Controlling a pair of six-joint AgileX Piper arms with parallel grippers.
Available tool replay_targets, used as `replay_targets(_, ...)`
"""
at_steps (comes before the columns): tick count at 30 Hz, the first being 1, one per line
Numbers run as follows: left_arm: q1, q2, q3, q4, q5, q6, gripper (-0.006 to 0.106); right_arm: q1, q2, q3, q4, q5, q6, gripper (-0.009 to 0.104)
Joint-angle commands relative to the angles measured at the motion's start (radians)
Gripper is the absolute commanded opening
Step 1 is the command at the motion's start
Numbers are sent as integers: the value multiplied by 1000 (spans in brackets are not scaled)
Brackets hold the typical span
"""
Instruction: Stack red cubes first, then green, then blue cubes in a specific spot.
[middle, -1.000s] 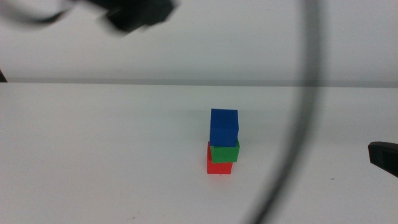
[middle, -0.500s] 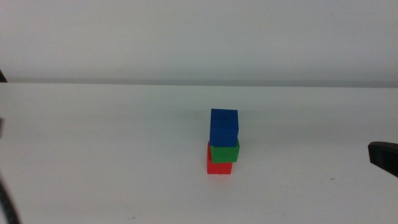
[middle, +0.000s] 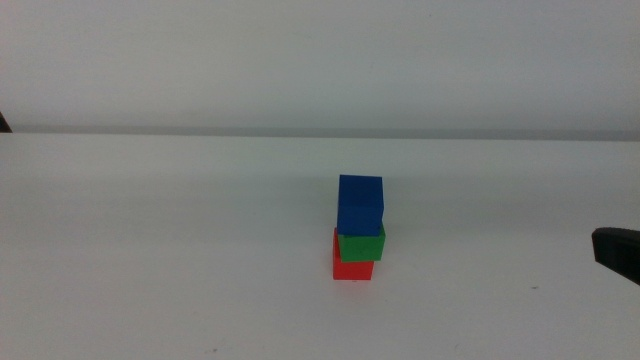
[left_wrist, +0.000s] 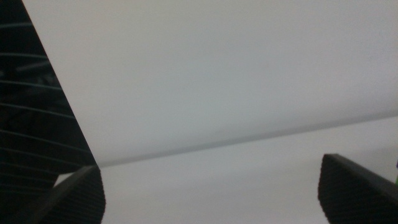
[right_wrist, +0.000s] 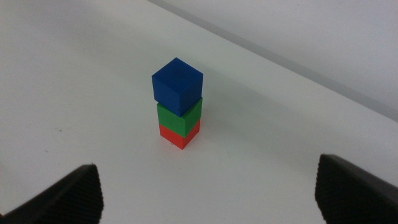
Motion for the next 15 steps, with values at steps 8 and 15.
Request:
replay_targets(8,2,-18,6,-13,-25,0,92,-6,-4,6,-2,-6,-1,91)
replay_targets(15,2,-109,232,-21,-302,0,92,-25,-52,100,-13,-147,-1,91)
